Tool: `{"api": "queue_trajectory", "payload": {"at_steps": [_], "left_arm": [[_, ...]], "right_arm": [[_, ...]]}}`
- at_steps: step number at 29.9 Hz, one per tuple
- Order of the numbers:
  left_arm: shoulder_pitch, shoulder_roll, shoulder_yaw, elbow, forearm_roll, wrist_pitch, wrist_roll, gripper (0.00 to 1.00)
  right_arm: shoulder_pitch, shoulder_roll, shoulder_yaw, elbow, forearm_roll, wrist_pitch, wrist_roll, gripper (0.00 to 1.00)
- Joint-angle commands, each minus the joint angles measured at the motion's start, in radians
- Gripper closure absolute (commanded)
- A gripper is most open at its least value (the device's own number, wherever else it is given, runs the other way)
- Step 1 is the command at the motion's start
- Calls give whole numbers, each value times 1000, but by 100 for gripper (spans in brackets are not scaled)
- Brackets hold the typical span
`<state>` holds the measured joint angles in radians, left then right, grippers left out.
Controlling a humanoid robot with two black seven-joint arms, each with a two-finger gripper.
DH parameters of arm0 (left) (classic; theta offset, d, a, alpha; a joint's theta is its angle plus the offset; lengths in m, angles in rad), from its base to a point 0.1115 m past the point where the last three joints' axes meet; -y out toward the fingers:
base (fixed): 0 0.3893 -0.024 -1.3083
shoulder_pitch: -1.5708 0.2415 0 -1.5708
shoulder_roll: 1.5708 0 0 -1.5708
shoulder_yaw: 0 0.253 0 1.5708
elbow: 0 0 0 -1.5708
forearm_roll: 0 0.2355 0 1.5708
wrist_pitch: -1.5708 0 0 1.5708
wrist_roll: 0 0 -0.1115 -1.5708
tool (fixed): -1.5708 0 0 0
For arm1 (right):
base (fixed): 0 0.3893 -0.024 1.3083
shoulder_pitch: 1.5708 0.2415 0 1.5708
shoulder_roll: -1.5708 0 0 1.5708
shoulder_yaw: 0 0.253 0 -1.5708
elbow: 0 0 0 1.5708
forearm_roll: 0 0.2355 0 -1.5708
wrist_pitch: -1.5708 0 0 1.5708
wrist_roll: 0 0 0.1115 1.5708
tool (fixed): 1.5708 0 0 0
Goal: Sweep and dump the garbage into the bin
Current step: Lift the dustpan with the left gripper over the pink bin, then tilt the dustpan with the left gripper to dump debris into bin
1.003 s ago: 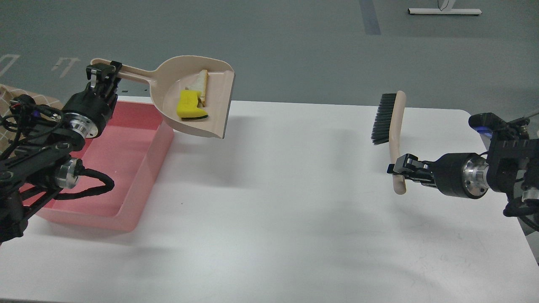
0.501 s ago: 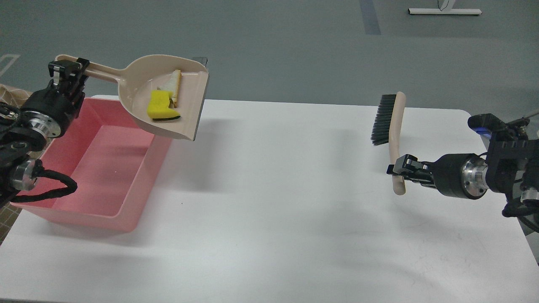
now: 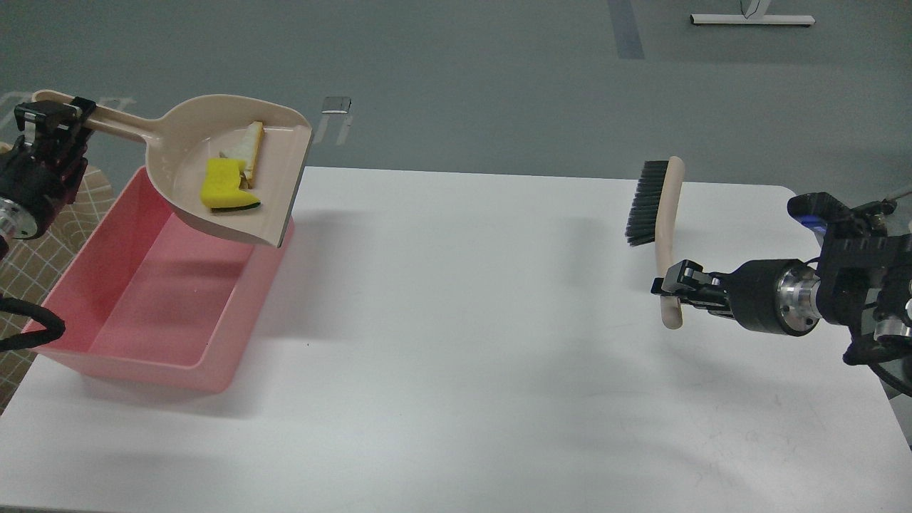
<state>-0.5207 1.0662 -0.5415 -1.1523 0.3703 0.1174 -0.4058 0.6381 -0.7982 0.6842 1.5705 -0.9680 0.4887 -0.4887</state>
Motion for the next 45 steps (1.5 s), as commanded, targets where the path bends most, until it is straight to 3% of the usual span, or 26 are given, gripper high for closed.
{"api": "queue_trajectory", "payload": {"at_steps": [1,9,29,41,45], "left_arm": [[19,34,0,19,-1,-22,-36,100],[50,92,2,43,-13,-70,-83,100],[100,175,20,65,36,-87,-83,100],[100,221,20,65,163,-30,-83,100],[100,231,20,54,229,33,-83,100]], "right_arm": [[2,2,0,-1,0,0,0,98],[5,16,0,-13,-1,0,0,98],[9,48,0,-30,-3,0,0,98],[11,63,0,-29,-3,0,0,98],[12,70,1,-29,-5,0,0,98]]}}
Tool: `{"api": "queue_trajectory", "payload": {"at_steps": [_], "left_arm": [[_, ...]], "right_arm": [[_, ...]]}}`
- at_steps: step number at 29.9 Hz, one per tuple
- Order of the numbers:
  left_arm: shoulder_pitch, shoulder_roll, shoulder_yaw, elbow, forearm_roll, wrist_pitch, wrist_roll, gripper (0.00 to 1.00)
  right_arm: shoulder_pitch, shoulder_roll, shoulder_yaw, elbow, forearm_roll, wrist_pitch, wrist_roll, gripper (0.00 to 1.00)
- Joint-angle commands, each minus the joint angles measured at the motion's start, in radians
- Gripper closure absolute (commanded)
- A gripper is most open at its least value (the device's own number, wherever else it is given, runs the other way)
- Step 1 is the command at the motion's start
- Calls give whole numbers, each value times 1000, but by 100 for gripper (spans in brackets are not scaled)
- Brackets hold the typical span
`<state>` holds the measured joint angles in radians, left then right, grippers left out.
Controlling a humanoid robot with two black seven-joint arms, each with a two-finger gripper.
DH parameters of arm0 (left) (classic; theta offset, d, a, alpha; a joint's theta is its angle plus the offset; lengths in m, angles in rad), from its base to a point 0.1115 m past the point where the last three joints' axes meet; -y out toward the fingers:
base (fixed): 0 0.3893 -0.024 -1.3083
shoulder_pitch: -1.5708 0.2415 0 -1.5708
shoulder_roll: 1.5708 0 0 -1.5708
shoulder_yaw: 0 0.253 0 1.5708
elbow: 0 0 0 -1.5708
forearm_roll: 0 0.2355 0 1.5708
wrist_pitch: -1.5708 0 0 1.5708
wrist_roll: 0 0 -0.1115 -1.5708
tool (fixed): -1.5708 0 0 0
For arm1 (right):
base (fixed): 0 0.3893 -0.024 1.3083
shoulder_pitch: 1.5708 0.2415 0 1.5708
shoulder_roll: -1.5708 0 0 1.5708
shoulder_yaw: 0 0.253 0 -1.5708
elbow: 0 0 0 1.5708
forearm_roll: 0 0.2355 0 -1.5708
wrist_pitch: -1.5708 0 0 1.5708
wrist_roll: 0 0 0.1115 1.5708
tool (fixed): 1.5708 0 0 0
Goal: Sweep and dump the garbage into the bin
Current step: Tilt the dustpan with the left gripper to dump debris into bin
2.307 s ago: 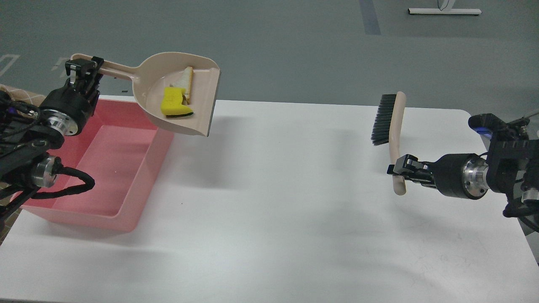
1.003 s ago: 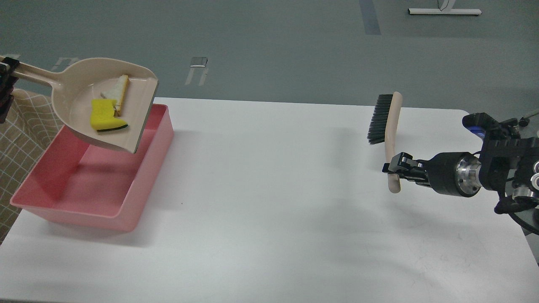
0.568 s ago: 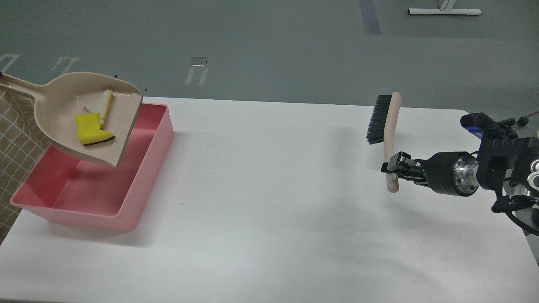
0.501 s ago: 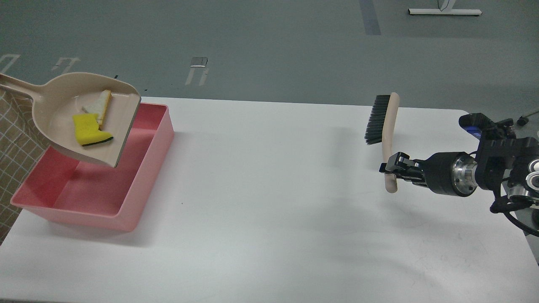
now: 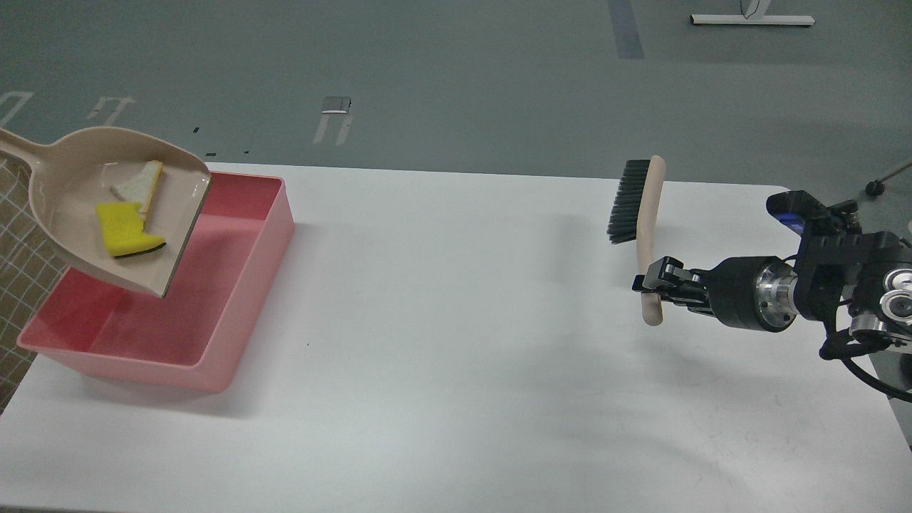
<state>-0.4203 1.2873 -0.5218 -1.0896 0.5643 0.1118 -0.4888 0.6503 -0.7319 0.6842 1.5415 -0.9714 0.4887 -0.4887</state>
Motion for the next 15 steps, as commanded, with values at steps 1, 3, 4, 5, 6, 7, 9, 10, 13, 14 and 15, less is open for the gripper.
{"api": "queue_trajectory", "payload": {"at_steps": [1,3,4,5,6,7,9,10,13,14,15], "left_arm": [[0,15,0,-12,37,40,0,100],[0,29,0,-19,39,46,0,100],[0,33,0,-19,45,48,0,100],[0,33,0,-21,49,49,0,100],[-2,37,-3,-21,64,51,0,100],[-2,38,-4,-21,72,52,0,100],[-2,47,-7,-24,91,60,0,100],[-2,50,-7,-29,92,62,0,100],[-2,69,-6,-68,95,62,0,100],[-2,73,-6,-76,95,63,0,100],[-2,82,-6,-91,95,63,0,100]], "right_arm": [[0,3,1,0,-1,0,0,98],[0,3,1,0,-1,0,0,98],[0,5,1,-1,-1,0,0,98],[0,5,1,-1,-1,0,0,98],[0,5,1,-1,-1,0,0,98],[0,3,1,0,-1,0,0,98],[0,5,1,-1,-3,0,0,98],[0,5,1,-1,-3,0,0,98],[2,5,1,-1,-3,0,0,98],[2,5,1,-1,-3,0,0,98],[2,8,1,-1,-3,0,0,98]]}}
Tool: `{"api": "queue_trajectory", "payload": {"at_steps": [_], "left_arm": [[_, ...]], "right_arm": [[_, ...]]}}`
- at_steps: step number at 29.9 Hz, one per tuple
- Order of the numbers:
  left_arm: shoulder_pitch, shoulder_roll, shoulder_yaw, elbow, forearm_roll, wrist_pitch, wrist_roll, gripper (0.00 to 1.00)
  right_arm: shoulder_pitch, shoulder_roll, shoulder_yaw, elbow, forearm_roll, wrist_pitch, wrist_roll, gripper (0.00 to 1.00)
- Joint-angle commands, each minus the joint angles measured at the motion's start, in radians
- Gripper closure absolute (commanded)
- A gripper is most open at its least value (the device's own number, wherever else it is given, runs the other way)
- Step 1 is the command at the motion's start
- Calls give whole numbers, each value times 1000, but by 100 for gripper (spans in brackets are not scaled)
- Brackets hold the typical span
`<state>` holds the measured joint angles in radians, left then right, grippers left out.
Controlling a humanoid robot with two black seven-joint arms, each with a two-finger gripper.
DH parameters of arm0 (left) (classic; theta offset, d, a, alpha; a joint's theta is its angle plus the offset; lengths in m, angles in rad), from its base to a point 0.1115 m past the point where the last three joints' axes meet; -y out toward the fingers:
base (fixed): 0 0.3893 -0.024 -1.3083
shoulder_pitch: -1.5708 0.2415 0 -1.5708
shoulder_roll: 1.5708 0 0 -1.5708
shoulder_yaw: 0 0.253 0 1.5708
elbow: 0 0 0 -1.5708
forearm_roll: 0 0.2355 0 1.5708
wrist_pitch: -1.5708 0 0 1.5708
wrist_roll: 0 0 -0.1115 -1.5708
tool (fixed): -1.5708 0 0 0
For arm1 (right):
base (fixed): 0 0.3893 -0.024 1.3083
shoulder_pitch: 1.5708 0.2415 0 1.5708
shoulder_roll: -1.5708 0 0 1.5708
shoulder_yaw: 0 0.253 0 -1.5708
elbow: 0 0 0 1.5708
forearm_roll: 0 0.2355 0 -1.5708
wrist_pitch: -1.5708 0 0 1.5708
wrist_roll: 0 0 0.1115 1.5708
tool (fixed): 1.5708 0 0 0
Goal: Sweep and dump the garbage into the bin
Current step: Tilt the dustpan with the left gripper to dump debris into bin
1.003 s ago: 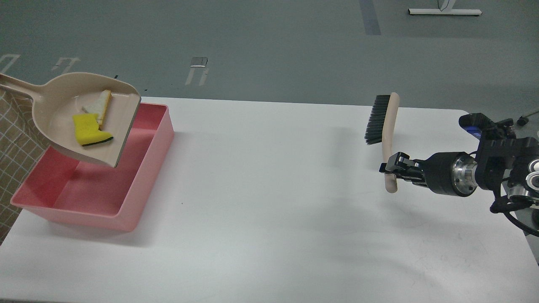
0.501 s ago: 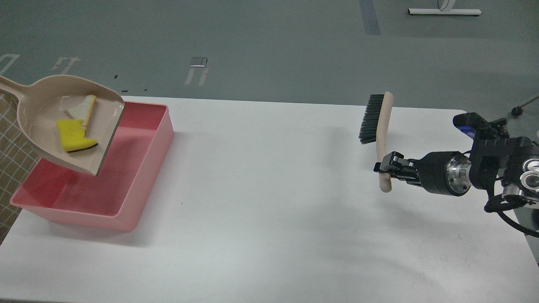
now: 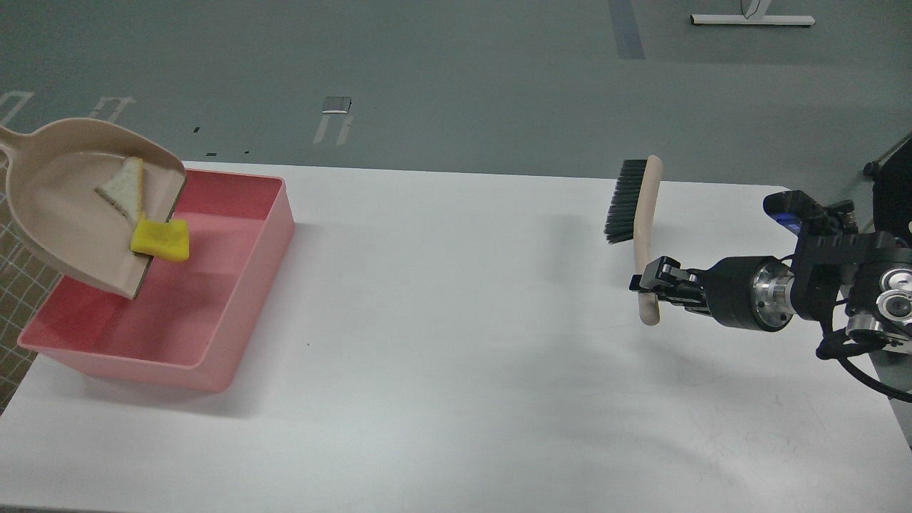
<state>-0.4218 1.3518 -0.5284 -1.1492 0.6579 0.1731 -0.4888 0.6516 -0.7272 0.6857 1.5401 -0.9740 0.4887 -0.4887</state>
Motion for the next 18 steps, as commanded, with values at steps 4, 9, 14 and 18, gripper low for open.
{"api": "queue_trajectory", "payload": {"at_steps": [4,9,14,18], "left_arm": [[-3,36,-7,-70,2,2,0,100],[-5,44,-8,-96,14,12,0,100],[-5,44,-8,-103,55,42,0,100],[-5,43,-8,-104,91,62,0,100]], "right_arm": [[2,5,0,0,0,0,0,98],[2,5,0,0,0,0,0,98],[2,6,2,0,0,0,0,98],[2,6,2,0,0,0,0,98]]}}
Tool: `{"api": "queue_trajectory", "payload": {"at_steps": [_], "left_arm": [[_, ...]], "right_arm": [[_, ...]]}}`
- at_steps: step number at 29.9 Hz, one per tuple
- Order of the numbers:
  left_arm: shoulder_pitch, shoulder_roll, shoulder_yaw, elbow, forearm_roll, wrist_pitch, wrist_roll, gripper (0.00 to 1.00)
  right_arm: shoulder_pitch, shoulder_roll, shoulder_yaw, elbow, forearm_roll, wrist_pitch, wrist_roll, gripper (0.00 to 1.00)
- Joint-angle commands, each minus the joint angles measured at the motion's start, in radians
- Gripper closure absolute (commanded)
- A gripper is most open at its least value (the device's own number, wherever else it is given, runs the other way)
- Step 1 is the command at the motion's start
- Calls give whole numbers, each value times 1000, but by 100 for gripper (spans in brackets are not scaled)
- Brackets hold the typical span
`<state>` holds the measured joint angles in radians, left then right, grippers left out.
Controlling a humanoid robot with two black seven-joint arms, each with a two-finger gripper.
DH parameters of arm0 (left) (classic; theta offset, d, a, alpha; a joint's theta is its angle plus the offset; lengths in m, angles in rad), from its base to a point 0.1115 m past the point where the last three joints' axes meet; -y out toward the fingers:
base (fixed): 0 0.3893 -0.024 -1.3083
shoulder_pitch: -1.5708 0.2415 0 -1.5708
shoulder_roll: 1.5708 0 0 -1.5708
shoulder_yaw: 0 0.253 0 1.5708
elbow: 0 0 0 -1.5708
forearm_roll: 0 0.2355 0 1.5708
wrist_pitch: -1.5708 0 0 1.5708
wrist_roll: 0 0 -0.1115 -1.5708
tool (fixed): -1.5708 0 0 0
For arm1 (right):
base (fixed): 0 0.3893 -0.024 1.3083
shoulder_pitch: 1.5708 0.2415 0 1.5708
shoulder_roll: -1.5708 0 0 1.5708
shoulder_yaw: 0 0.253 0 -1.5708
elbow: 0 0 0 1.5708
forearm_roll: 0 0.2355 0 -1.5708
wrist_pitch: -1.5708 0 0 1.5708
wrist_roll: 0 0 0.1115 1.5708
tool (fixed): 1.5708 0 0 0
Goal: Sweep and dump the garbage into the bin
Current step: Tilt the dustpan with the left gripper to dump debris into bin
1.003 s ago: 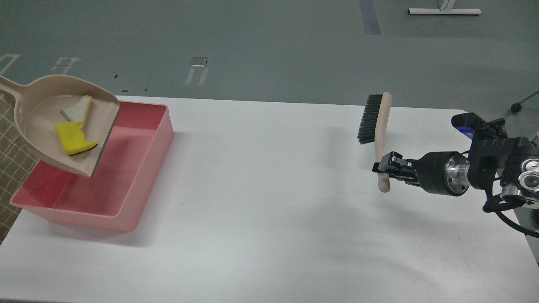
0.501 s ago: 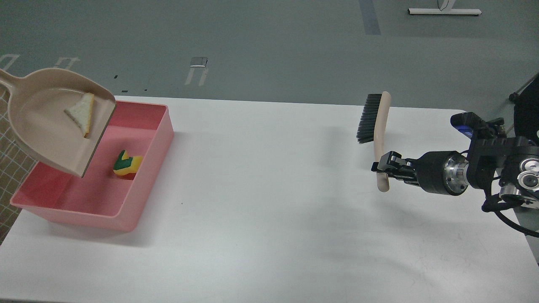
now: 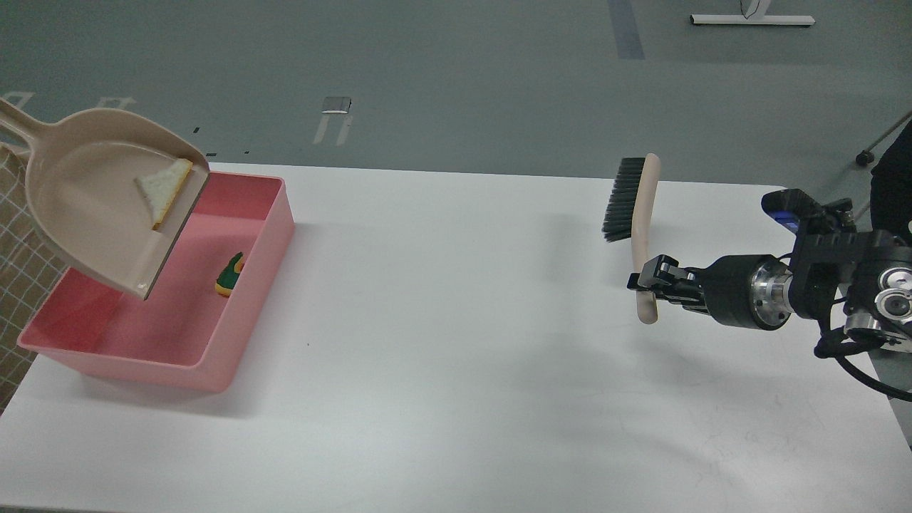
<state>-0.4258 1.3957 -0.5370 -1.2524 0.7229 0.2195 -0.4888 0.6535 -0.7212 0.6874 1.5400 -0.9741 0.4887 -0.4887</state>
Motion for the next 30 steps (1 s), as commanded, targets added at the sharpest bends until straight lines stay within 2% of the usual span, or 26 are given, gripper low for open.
{"api": "queue_trajectory", "payload": {"at_steps": [1,5,11,22,30], "left_arm": [[-1,-1,0,-1,33,21,0,100],[-1,0,2,-1,95,81,0,100],[-1,3,2,-2,157,119,0,100],[-1,45,0,-90,178,143,0,100],[-5,43,2,-94,214,173,0,100]], "right_arm": [[0,0,0,0,0,0,0,98],[3,0,0,0,0,0,0,98],[3,2,1,0,0,0,0,98],[3,8,0,0,-3,0,0,98],[3,8,0,0,-1,0,0,98]]}}
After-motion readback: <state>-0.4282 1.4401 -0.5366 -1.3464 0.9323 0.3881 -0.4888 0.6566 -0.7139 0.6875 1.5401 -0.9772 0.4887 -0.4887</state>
